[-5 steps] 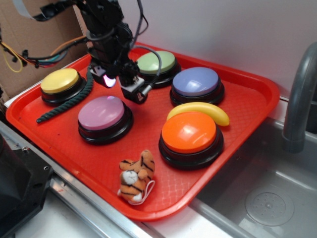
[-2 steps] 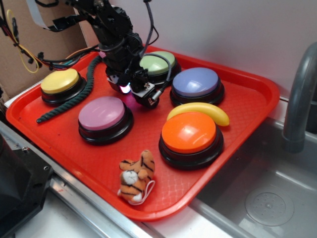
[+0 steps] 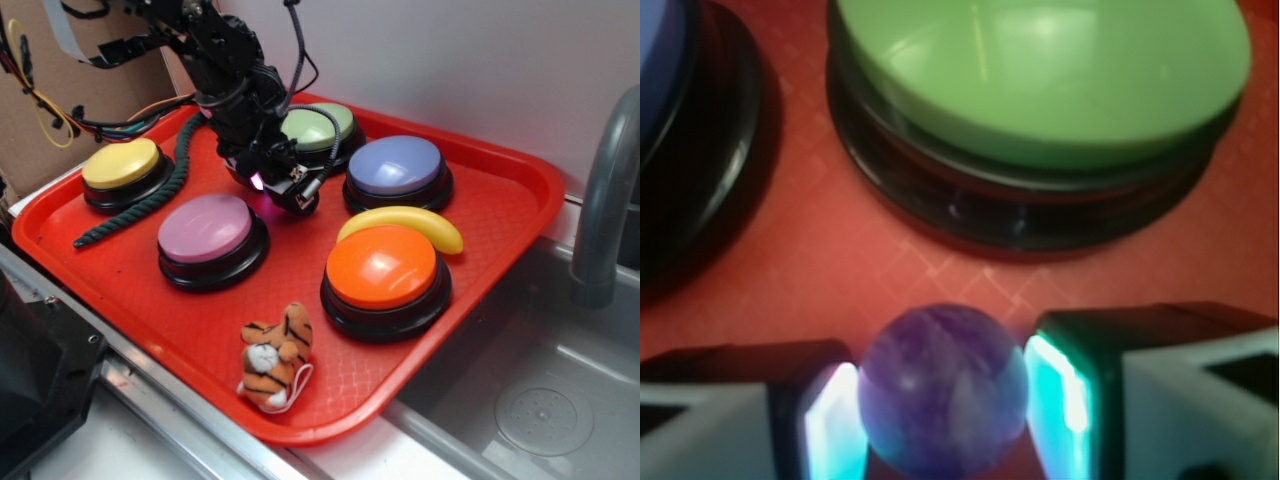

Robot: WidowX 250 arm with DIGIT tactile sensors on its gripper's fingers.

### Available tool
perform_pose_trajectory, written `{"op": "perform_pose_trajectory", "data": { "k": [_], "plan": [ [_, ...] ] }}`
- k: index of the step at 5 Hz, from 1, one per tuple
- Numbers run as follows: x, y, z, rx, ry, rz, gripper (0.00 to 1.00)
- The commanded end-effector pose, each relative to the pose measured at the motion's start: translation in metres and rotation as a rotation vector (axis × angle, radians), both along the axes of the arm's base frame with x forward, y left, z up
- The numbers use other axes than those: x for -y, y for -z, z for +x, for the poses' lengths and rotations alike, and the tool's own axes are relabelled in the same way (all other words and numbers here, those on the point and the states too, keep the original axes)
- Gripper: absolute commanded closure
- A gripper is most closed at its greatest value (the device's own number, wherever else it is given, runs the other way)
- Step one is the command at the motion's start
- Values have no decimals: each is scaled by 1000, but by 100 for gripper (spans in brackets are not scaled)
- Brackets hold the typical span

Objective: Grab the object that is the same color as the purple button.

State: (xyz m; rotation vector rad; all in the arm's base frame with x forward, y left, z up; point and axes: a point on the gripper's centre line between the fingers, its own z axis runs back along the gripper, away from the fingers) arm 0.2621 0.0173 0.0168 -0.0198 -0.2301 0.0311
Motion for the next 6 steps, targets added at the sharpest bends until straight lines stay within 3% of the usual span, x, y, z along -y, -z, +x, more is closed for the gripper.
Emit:
{"op": "perform_pose_trajectory", "data": {
  "k": [1, 2, 3, 4, 5, 6],
  "plan": [
    [-11, -61, -5, -78, -35, 9, 100],
    [-15, -109, -20, -83, -44, 27, 100],
    [-17, -158, -33, -90, -28, 9, 100],
    [-16, -192, -43, -45, -40, 15, 100],
    [-20, -195, -43, -8, -69, 21, 100],
    [-24, -185, -38, -52, -42, -1, 100]
  ]
}}
